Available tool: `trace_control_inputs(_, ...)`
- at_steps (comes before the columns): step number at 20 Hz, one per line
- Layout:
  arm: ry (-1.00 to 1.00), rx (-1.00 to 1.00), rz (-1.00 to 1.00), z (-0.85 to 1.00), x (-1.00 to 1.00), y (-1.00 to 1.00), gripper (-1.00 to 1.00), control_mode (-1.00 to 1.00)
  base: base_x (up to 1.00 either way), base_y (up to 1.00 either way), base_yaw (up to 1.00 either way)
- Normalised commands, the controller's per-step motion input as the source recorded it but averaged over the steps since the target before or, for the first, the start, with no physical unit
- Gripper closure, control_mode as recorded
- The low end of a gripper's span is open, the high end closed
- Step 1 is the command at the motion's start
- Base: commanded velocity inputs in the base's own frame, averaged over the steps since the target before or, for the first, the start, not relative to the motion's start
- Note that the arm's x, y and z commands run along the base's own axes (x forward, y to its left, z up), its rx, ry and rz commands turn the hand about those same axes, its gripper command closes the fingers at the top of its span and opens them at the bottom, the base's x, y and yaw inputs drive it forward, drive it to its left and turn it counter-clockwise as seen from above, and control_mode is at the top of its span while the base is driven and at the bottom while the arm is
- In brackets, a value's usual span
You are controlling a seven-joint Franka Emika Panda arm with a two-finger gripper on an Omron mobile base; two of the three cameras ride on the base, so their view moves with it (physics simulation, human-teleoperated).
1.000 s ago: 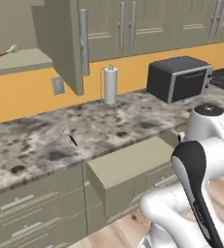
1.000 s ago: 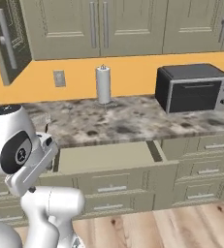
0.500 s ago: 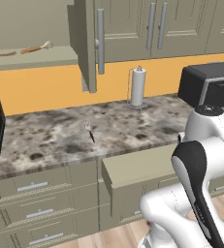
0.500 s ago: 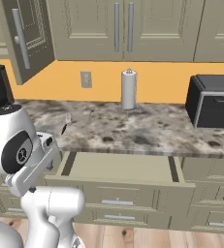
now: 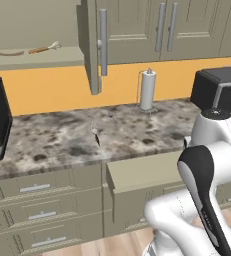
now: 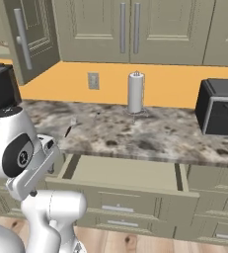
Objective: Organize the utensils by type. Pick up the wooden spoons from the counter and place them in the open cabinet. Then pick up the metallic utensils from the counter and place them in the open drawer.
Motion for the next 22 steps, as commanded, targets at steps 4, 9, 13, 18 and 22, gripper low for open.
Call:
trace_control_inputs(4,0.00,0.00,0.00,0.00,0.00,0.00,-1.00,1.00,0.00,-0.50,0.08)
trace_control_inputs(9,0.00,0.00,0.00,0.00,0.00,0.00,-1.00,1.00,0.01,-0.36,0.05)
trace_control_inputs(13,0.00,0.00,0.00,0.00,0.00,0.00,-1.00,1.00,0.09,-0.22,0.01)
trace_control_inputs(18,-0.08,0.00,0.00,0.00,0.14,-0.03,-1.00,-1.00,0.07,-0.05,0.00)
trace_control_inputs(22,-0.19,0.01,-0.01,0.00,0.38,0.00,-1.00,-1.00,0.00,0.00,0.00)
